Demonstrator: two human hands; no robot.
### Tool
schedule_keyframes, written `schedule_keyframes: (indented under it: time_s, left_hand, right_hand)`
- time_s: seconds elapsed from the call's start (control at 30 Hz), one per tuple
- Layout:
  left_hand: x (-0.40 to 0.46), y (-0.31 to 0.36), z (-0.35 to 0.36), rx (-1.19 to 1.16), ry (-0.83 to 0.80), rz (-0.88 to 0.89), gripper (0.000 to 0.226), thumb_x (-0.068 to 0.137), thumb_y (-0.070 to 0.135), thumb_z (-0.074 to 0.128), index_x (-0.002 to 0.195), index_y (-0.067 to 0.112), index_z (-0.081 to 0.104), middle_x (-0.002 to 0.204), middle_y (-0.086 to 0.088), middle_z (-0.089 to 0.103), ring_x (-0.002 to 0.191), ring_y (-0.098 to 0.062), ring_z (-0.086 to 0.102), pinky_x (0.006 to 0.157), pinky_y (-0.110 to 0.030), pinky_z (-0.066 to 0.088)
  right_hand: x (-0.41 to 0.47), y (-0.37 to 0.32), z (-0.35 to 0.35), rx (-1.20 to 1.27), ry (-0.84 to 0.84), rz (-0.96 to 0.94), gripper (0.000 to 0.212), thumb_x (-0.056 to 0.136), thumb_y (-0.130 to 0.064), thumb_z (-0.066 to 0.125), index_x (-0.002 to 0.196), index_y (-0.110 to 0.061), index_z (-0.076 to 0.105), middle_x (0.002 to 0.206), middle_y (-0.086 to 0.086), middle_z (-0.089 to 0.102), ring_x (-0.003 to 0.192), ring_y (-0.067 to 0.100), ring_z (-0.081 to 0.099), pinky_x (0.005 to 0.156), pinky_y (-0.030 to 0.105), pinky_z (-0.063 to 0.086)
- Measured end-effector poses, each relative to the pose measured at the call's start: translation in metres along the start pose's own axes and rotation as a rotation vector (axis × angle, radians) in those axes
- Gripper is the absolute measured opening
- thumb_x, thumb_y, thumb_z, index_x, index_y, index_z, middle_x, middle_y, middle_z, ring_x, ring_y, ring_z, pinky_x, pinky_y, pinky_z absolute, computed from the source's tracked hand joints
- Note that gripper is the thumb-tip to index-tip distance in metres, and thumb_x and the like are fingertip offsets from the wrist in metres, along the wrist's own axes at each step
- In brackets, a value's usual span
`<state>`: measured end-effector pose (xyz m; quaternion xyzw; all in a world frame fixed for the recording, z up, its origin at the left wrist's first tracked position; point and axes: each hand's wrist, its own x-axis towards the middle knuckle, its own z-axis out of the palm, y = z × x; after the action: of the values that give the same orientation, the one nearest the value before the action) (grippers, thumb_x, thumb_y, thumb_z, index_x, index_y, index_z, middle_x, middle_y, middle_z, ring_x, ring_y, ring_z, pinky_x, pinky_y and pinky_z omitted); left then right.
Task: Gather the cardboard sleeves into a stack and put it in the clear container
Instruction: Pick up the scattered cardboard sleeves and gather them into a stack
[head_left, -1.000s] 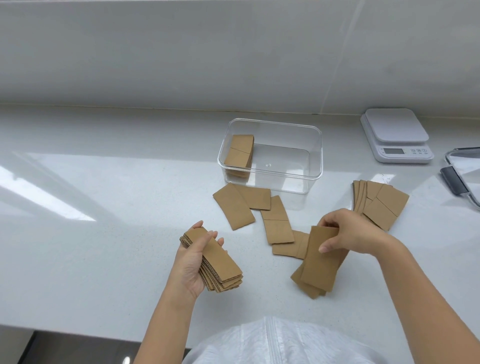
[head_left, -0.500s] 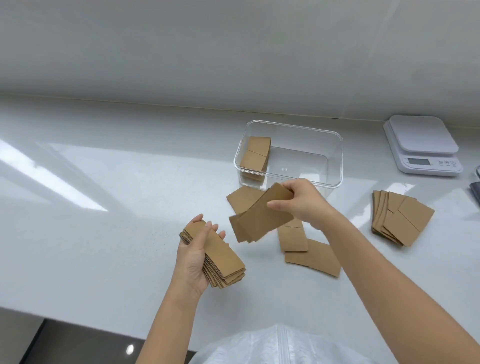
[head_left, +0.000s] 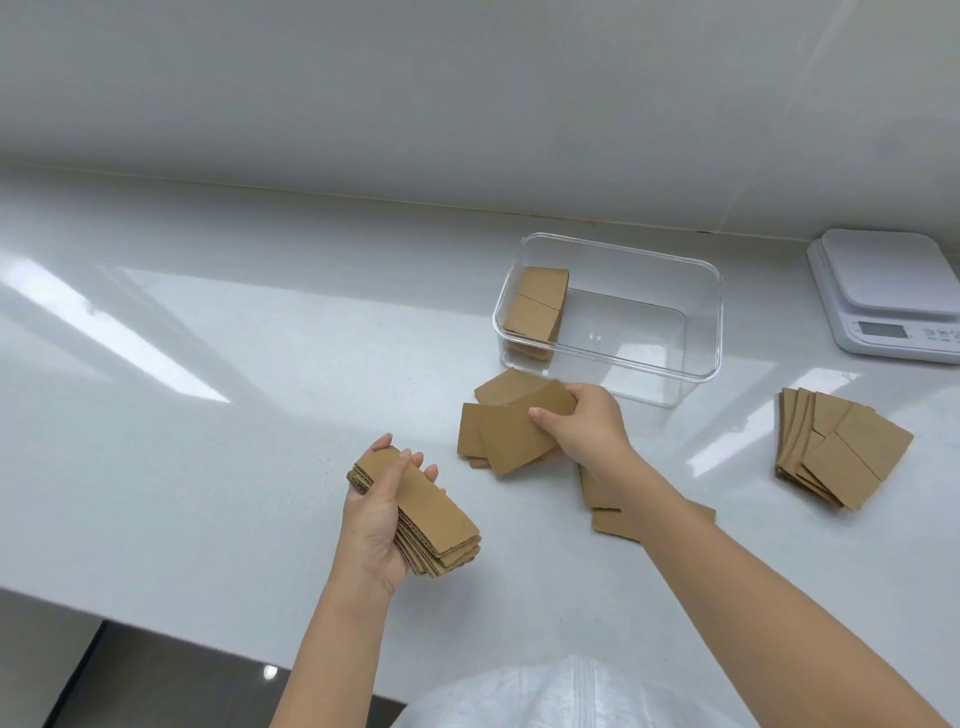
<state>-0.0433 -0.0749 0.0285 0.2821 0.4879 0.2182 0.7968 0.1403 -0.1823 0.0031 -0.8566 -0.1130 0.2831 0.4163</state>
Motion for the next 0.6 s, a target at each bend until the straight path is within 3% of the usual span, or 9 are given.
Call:
schedule_keyframes:
  time_s: [0.13, 0.3, 0.5, 0.6]
  left_hand:
    - [0.002, 0.002, 0.005, 0.031, -0.014, 0.002, 0.031, 0.084, 0.013, 0.064, 0.111, 0.026, 0.059, 0.104, -0.009, 0.064, 0.086, -0.022, 0.066, 0.073, -0.038, 0.052]
    - [0.004, 0.004, 0.002, 0.048, -0.027, -0.011, 0.029, 0.084, 0.013, 0.064, 0.110, 0.026, 0.060, 0.105, -0.010, 0.064, 0.086, -0.023, 0.066, 0.077, -0.040, 0.053]
    - [0.009, 0.005, -0.001, 0.045, -0.014, -0.057, 0.018, 0.087, 0.021, 0.062, 0.104, 0.027, 0.061, 0.109, -0.012, 0.064, 0.088, -0.023, 0.066, 0.077, -0.041, 0.052]
    - [0.010, 0.009, -0.002, 0.012, -0.014, -0.111, 0.022, 0.085, 0.031, 0.064, 0.106, 0.025, 0.061, 0.109, -0.011, 0.066, 0.088, -0.022, 0.067, 0.076, -0.041, 0.055]
  right_hand:
    - [-0.003, -0.016, 0.010, -0.327, 0.019, -0.057, 0.038, 0.087, -0.032, 0.060, 0.116, -0.007, 0.054, 0.122, 0.011, 0.053, 0.113, 0.028, 0.052, 0.084, 0.031, 0.042]
    - [-0.002, -0.019, 0.019, -0.336, -0.016, -0.010, 0.041, 0.090, -0.026, 0.059, 0.119, -0.001, 0.045, 0.124, 0.015, 0.051, 0.112, 0.030, 0.050, 0.084, 0.034, 0.042]
    - [-0.006, -0.009, 0.009, -0.144, -0.052, 0.087, 0.060, 0.087, -0.029, 0.063, 0.137, -0.008, 0.037, 0.139, 0.009, 0.047, 0.124, 0.026, 0.048, 0.095, 0.035, 0.042]
    - [-0.014, -0.005, -0.002, 0.233, -0.132, 0.125, 0.037, 0.084, -0.018, 0.067, 0.117, -0.011, 0.053, 0.125, 0.013, 0.060, 0.099, 0.024, 0.063, 0.078, 0.035, 0.054]
